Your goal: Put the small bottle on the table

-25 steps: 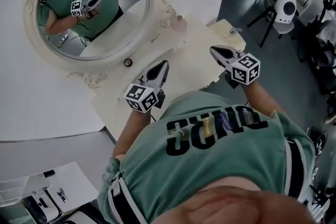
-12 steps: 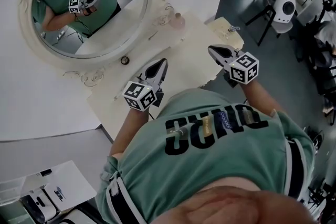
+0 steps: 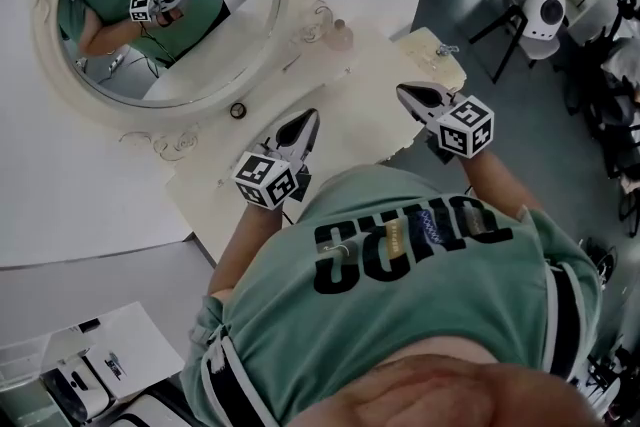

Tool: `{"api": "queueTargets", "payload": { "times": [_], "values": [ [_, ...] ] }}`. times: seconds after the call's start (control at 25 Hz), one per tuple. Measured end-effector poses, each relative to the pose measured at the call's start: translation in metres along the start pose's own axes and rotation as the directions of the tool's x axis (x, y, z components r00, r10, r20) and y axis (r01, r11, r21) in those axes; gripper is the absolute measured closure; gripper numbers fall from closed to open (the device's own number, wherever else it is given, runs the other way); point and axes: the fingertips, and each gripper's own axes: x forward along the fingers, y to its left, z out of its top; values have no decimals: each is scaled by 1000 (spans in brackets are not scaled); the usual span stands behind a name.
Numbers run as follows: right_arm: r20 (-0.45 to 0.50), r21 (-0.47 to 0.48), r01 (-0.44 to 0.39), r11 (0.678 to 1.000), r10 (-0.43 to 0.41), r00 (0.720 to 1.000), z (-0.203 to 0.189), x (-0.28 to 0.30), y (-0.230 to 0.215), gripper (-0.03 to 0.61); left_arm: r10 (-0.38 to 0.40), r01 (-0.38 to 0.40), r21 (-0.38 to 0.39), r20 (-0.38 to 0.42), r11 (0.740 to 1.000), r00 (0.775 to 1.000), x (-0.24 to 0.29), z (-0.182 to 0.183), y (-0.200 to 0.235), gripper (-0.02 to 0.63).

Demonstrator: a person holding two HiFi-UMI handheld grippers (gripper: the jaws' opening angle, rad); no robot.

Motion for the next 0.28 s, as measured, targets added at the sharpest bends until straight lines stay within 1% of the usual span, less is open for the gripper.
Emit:
{"api": "queueTargets", "payload": {
  "times": [0.28],
  "values": [
    [-5,-7,-2,1000,2,1000,-2,-1,2,584,0,-1,-4,-6,1000,1000,-2,-1,0,604]
  ]
}}
